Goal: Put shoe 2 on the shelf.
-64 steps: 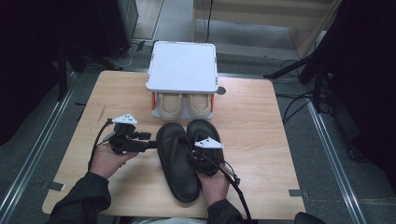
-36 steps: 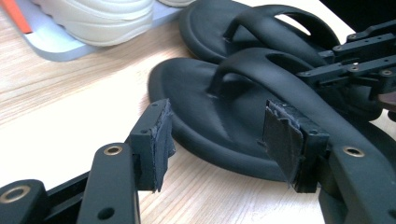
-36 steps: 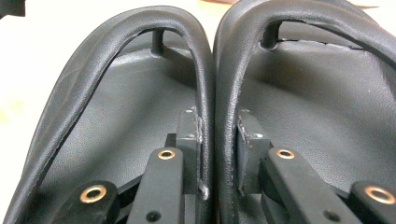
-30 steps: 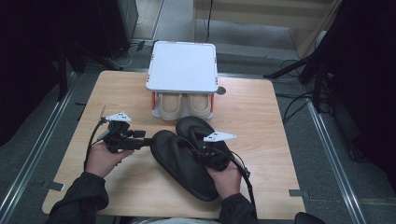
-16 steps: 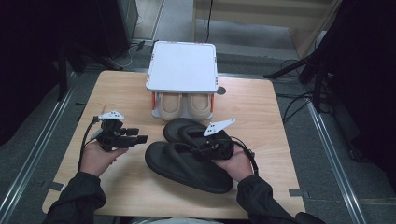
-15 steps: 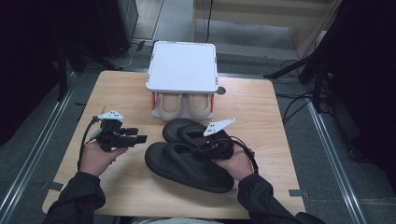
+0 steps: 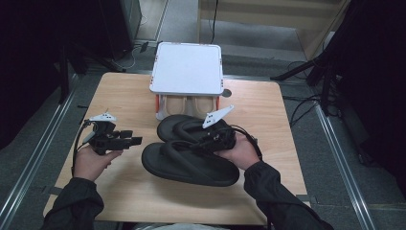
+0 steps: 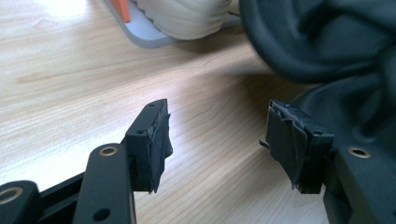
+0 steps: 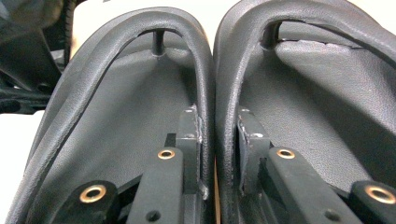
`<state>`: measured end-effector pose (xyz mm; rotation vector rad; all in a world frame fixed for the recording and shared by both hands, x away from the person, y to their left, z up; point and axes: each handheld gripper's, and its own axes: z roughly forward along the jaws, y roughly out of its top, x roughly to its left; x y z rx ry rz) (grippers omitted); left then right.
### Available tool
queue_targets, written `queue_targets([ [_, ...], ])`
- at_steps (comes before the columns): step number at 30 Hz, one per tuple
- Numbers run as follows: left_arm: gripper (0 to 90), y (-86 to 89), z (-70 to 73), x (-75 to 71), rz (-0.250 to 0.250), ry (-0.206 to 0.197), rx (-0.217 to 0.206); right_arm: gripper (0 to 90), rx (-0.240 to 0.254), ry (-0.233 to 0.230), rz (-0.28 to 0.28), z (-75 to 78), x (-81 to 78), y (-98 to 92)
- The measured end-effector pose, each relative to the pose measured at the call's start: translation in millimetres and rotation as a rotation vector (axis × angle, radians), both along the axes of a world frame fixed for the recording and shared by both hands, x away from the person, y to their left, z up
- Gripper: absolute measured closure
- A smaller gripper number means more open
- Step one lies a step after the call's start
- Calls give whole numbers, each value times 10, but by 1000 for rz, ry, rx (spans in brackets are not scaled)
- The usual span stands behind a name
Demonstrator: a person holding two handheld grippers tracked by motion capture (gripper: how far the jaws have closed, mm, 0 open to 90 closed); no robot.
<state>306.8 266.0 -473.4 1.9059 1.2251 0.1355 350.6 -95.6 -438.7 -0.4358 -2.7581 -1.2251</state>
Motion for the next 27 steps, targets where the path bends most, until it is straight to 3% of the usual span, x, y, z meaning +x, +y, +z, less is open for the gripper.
queue_targets([
  [13,403,110,-28,-118,40,14,0,759,9,-32,74,376,114,137],
  [27,402,173,-51,-181,67,18,-1,759,21,-65,107,753,283,305],
])
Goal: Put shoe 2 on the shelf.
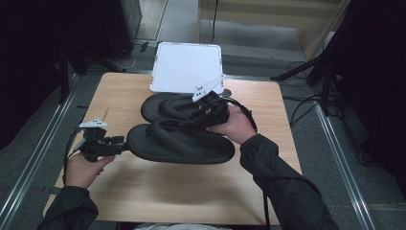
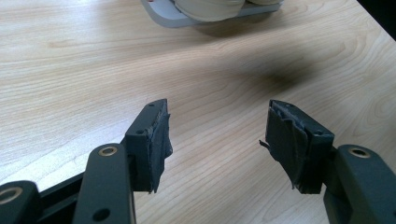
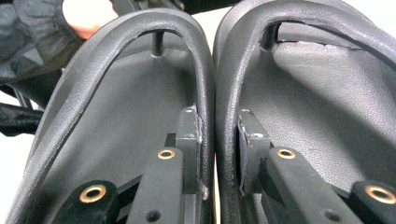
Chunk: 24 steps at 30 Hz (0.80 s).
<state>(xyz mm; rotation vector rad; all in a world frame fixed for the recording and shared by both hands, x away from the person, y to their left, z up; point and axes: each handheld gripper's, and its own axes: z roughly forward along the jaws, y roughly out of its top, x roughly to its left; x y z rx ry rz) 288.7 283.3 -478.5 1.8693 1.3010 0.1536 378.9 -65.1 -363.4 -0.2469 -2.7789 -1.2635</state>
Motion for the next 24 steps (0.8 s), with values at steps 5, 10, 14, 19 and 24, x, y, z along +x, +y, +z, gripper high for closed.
queue_targets([
  [5,402,2,-5,7,-4,-2,-1,758,6,-5,-13,124,79,55],
  [10,402,-10,-16,21,-6,3,1,758,3,-7,-28,231,164,96],
  [14,402,-21,-24,30,-8,2,2,759,-1,-3,-89,287,276,121],
  [19,402,-20,-29,36,-11,6,0,759,-17,-8,-174,319,421,161],
  [24,402,-19,-41,53,-9,10,-2,759,-16,13,-281,332,622,186],
])
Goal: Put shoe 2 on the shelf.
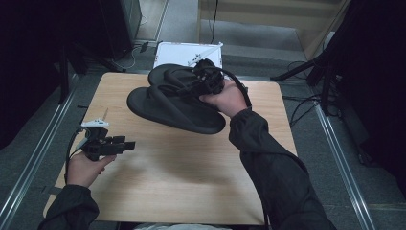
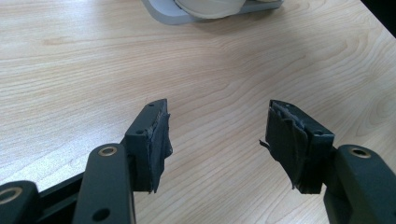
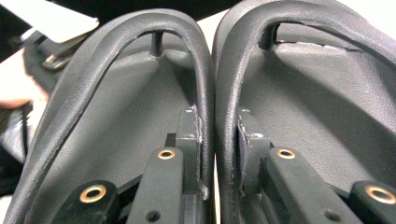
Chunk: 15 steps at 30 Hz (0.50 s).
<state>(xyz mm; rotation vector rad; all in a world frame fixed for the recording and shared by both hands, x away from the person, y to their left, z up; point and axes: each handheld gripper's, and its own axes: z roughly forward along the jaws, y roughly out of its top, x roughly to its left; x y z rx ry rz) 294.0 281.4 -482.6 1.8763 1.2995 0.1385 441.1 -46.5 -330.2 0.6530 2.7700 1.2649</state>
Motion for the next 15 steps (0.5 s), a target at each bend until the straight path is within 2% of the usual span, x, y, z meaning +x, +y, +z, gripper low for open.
queue_targets([
  [8,402,-28,-6,8,-7,4,2,759,-9,6,-186,27,256,26],
  [12,402,-47,-11,15,-11,4,4,759,-37,9,-300,39,359,52],
  [15,402,-50,-12,18,-14,5,3,759,-55,0,-361,42,416,80],
])
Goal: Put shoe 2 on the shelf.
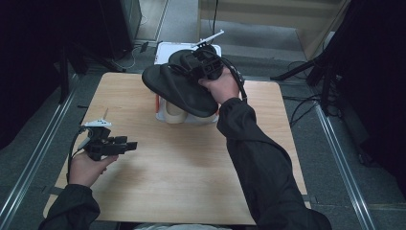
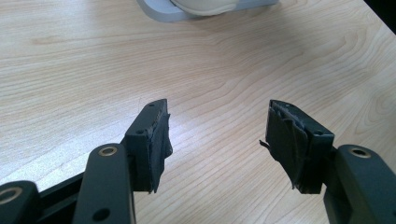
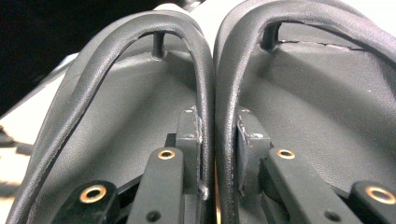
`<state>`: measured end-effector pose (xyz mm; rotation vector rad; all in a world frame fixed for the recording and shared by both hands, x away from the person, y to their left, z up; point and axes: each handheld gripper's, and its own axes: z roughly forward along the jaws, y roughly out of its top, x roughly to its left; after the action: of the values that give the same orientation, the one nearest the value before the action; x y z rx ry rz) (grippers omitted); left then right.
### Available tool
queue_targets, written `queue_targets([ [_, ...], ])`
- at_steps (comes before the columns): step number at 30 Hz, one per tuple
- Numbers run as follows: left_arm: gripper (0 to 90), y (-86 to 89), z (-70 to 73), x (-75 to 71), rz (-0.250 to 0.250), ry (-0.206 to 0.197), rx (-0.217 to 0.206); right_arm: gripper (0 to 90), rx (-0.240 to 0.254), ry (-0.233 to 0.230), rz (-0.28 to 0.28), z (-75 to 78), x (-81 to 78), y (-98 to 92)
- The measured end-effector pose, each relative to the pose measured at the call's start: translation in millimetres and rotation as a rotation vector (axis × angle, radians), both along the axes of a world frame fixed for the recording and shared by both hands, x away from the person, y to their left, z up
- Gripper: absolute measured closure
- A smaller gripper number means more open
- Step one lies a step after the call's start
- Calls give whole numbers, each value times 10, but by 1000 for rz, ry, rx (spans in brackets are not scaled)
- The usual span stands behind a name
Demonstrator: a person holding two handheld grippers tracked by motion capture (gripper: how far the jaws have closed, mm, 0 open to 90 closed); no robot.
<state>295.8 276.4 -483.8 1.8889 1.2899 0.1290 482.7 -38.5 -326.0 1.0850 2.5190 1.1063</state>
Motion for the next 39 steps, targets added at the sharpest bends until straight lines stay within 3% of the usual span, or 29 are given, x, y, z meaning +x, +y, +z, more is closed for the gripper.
queue_targets([
  [16,403,-102,-21,29,-44,10,20,758,28,1,-309,4,311,160],
  [24,403,-137,-21,33,-61,10,16,757,25,-29,-479,2,384,300],
  [34,403,-185,-23,39,-82,11,12,755,26,-27,-585,-100,481,448],
  [39,403,-184,-23,38,-84,13,8,754,51,-30,-622,-145,509,512],
])
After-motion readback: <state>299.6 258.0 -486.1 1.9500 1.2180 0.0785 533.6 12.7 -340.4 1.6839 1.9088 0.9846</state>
